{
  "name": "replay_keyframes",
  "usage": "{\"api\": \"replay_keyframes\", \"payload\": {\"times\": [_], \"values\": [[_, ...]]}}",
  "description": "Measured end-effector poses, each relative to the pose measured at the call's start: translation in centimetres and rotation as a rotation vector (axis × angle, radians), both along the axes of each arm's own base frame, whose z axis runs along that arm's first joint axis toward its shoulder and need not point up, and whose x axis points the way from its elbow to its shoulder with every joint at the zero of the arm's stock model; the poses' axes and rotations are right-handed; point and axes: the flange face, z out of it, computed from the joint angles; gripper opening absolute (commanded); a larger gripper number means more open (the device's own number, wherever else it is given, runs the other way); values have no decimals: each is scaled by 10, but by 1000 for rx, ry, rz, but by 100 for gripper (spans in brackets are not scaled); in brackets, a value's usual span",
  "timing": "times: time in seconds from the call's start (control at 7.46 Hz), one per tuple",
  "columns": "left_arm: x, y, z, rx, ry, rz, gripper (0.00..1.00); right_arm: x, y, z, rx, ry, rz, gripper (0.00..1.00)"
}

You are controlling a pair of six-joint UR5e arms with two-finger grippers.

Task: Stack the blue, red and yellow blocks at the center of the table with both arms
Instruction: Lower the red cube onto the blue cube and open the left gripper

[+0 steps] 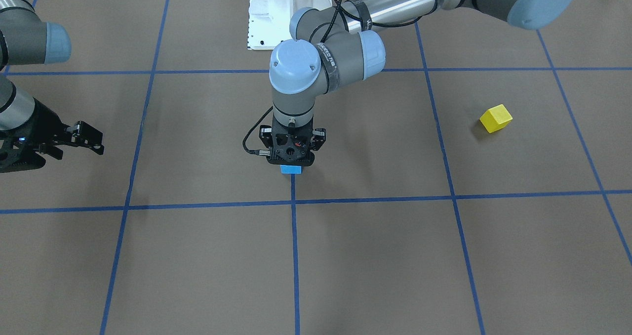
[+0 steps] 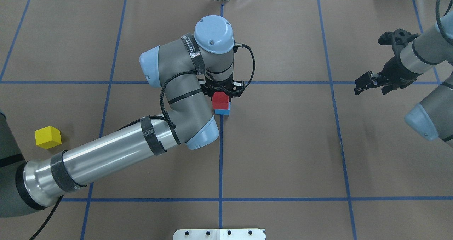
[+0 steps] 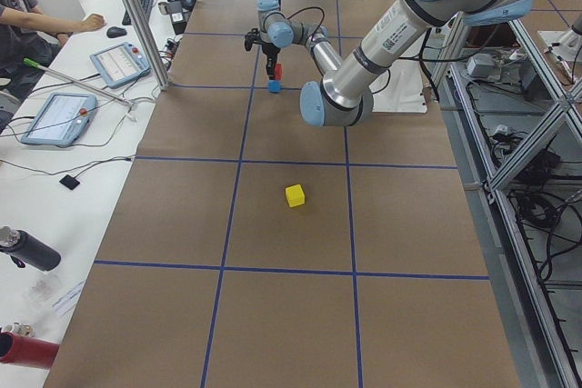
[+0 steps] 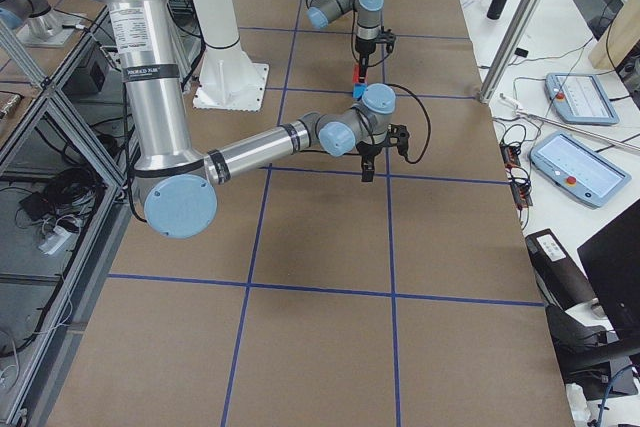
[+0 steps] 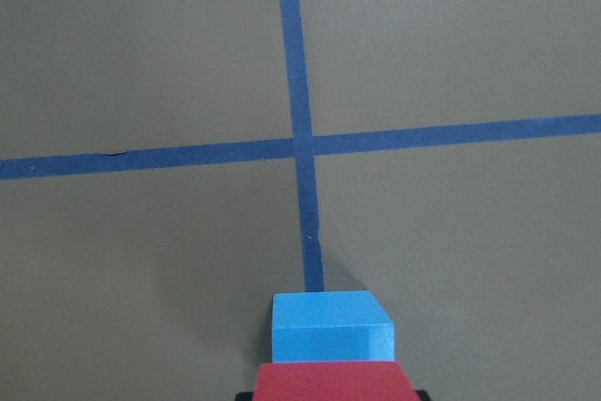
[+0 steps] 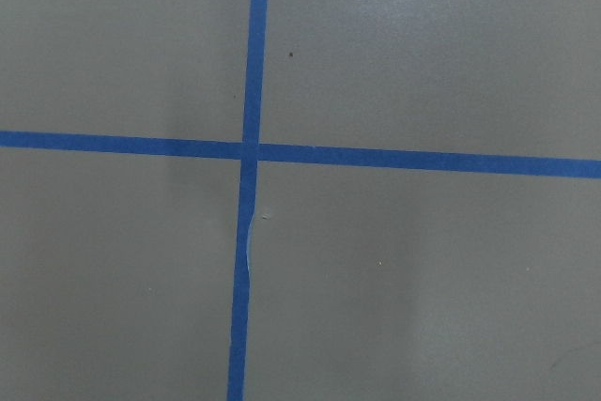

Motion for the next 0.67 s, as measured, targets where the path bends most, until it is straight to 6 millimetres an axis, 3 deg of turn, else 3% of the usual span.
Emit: {"api": "replay_keyframes", "payload": {"times": [0.67], "values": [[4, -3, 2, 1, -11, -3, 0, -1, -1, -2, 1, -1, 2, 100]]}}
